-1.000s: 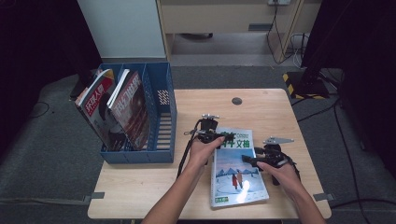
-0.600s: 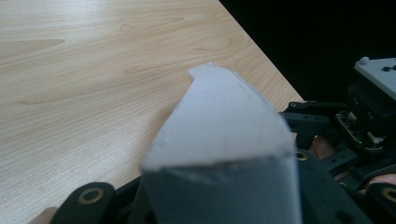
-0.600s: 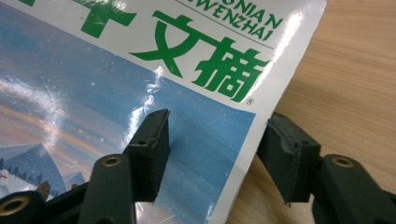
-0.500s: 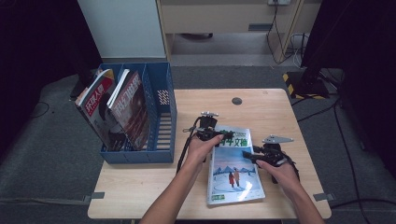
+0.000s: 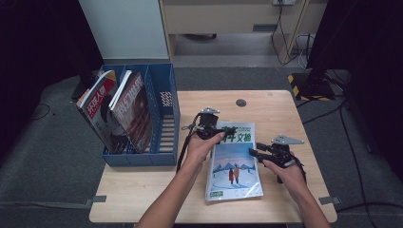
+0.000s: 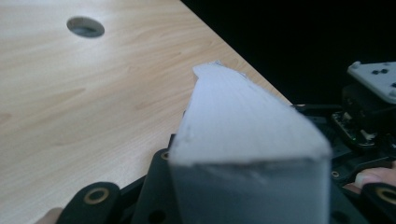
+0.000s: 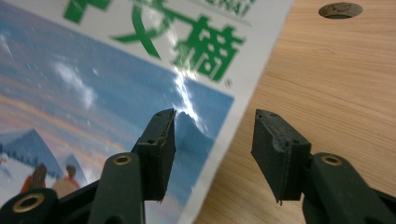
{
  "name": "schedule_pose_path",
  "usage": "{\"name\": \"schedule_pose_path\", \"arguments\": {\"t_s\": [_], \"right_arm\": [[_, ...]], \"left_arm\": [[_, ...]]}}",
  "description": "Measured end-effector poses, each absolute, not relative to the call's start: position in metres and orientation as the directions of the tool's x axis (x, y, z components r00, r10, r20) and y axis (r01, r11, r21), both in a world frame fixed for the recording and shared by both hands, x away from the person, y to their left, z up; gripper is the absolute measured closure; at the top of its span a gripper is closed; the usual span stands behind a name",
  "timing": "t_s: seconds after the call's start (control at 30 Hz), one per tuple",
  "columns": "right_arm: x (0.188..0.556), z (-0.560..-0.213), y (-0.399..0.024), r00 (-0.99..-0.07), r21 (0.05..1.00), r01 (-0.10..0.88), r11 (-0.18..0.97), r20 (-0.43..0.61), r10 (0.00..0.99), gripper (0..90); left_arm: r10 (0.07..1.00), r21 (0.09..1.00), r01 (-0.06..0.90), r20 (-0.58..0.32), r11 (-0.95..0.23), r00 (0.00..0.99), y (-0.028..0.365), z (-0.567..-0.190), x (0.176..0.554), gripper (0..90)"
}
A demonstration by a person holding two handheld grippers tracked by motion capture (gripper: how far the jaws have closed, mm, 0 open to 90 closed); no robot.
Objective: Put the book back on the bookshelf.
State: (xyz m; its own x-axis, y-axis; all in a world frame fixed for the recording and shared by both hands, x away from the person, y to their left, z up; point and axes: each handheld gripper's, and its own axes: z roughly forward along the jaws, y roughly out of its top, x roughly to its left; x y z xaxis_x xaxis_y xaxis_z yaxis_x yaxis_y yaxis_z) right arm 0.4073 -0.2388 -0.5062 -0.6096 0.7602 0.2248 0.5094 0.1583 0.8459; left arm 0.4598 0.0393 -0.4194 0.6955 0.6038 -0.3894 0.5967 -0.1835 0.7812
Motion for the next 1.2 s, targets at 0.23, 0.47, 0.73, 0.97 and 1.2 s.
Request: {"name": "schedule_pose_path", "arguments": {"t_s": [0.23,0.47,0.73,0.97,1.2], "right_arm": [[0.407,-0.511,-0.246,-0.595,0.838,0.512,0.191,0.185,0.782,44.9],[0.408,-0.515,-0.250,-0.578,0.827,0.522,0.209,0.162,0.800,44.8],[0.409,-0.515,-0.251,-0.572,0.829,0.518,0.211,0.152,0.806,44.9],[0.409,-0.515,-0.254,-0.569,0.832,0.511,0.213,0.142,0.810,44.9],[0.409,-0.515,-0.255,-0.568,0.834,0.510,0.209,0.144,0.811,44.7]], "left_arm": [[0.602,0.812,0.557,-0.361,-0.172,0.712,0.046,-0.400,0.456,73.1],[0.596,0.849,0.499,-0.312,-0.174,0.740,0.050,-0.384,0.455,73.4],[0.587,0.863,0.478,-0.305,-0.163,0.750,0.055,-0.376,0.452,73.5],[0.592,0.867,0.463,-0.279,-0.183,0.756,0.058,-0.363,0.447,73.4],[0.613,0.867,0.449,-0.236,-0.218,0.754,0.064,-0.349,0.443,73.5]]}}
